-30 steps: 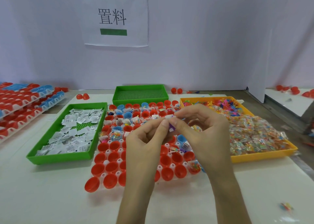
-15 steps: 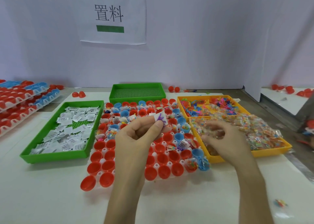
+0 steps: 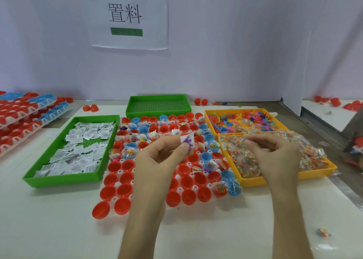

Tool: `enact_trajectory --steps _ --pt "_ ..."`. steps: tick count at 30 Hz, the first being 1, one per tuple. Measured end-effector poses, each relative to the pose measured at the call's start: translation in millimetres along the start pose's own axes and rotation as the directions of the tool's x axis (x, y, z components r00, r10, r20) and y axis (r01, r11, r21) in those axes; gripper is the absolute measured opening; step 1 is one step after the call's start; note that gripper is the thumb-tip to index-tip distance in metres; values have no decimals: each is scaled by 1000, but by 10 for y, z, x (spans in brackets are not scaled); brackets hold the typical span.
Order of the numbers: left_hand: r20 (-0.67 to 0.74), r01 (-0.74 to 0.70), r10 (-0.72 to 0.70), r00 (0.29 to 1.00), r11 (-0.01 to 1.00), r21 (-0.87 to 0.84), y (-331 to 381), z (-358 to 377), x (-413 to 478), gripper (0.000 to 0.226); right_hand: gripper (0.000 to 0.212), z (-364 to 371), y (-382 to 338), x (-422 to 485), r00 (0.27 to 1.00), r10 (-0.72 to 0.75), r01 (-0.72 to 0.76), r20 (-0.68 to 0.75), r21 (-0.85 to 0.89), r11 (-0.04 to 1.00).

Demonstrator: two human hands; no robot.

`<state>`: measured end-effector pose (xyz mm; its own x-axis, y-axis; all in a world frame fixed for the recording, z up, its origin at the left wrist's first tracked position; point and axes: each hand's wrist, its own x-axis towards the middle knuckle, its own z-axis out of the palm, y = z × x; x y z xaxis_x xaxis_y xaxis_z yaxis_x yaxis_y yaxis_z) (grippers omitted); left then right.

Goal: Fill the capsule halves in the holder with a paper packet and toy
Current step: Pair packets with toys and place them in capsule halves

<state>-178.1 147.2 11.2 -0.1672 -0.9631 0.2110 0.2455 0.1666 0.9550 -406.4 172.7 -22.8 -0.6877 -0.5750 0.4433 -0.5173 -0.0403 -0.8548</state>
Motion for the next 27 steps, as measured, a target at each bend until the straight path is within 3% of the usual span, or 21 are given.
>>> enact_trajectory --steps 7,14,20,27 --pt "31 34 -34 999 999 5 4 2 -9 31 17 33 -265 -71 993 -121 119 -2 192 974" --pt "181 178 -145 973 968 -177 54 10 -21 27 19 309 -670 -305 970 -238 203 48 380 903" --pt "297 250 -224 928 967 -49 71 38 -47 26 11 442 -820 -433 985 -165 173 -57 459 871" --pt "181 190 -162 970 970 -149 51 52 -38 34 12 443 -881 -452 984 -105 3 140 586 811"
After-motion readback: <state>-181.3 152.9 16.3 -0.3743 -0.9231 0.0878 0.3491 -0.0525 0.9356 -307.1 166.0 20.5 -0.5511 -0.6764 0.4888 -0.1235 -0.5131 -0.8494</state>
